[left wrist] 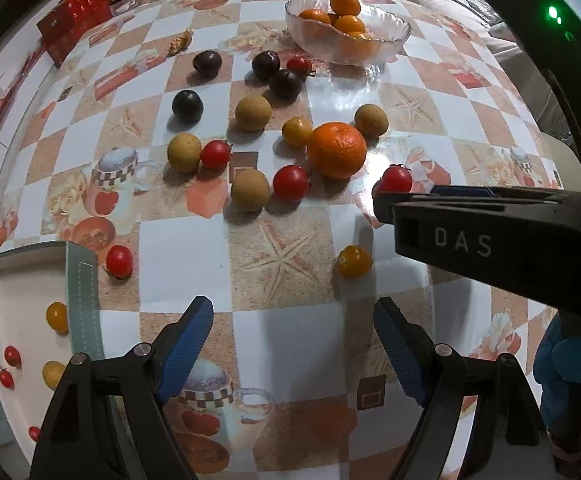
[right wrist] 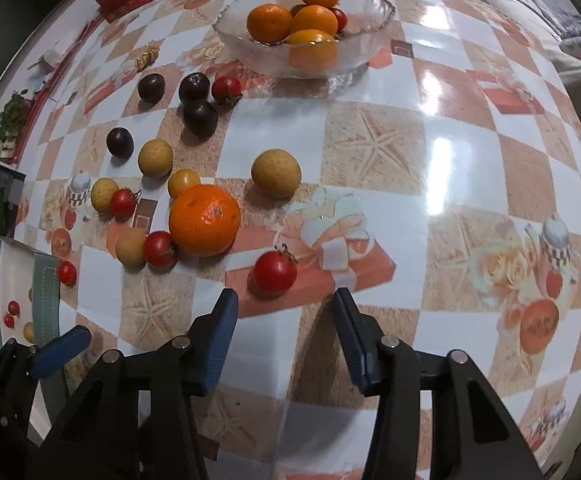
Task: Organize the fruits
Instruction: 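Move both open tools back over the fruits on the table, then grasp a yellow cherry tomato with the left tool while the right tool grasps a red cherry tomato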
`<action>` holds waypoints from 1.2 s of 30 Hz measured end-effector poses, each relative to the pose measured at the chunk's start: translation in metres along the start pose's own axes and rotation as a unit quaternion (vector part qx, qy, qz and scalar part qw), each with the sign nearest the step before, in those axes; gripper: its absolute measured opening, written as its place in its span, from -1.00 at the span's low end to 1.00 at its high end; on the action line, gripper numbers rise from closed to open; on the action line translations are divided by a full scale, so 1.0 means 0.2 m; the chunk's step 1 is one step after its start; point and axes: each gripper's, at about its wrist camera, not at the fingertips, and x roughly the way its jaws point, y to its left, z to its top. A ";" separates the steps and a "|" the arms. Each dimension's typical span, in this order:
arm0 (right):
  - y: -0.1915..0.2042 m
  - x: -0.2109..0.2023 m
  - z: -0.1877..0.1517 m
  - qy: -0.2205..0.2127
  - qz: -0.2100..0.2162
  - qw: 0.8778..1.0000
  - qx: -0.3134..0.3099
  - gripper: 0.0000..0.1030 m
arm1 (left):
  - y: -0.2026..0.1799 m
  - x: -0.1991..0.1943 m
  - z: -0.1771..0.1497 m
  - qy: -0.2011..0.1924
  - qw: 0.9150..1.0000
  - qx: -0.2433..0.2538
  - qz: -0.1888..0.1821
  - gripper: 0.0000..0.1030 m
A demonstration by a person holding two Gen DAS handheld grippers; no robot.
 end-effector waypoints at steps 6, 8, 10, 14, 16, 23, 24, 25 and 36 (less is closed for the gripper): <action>0.08 0.04 0.06 -0.006 -0.006 0.999 -0.034 -0.56 | -0.06 0.03 0.04 -0.004 1.000 0.003 0.000 0.62; 0.07 0.04 0.06 -0.008 -0.005 0.999 -0.037 -0.56 | -0.07 0.04 0.05 -0.005 1.000 0.006 0.001 0.46; 0.04 0.03 0.06 -0.010 -0.001 1.000 -0.024 -0.56 | -0.08 0.06 0.07 0.003 1.000 0.007 -0.002 0.39; -0.07 -0.01 0.02 -0.011 0.007 1.000 0.001 -0.56 | -0.12 0.09 0.09 0.008 1.000 0.009 0.002 0.11; -0.10 -0.02 0.01 -0.011 0.007 1.000 0.005 -0.57 | -0.14 0.13 0.10 0.019 1.000 0.013 0.002 -0.05; -0.14 -0.03 -0.01 -0.012 0.010 1.000 0.019 -0.57 | -0.21 0.13 0.14 0.015 0.999 0.038 -0.008 -0.61; -0.15 -0.04 -0.01 -0.013 0.011 1.000 0.021 -0.57 | -0.20 0.13 0.14 0.017 0.999 0.035 -0.013 -0.61; -0.15 -0.05 -0.02 -0.014 0.013 1.000 0.023 -0.57 | -0.19 0.13 0.14 0.019 0.999 0.032 -0.016 -0.61; -0.17 -0.14 -0.15 -0.005 0.029 0.999 0.040 -0.56 | -0.02 -0.03 0.07 0.019 0.999 0.002 -0.042 -0.61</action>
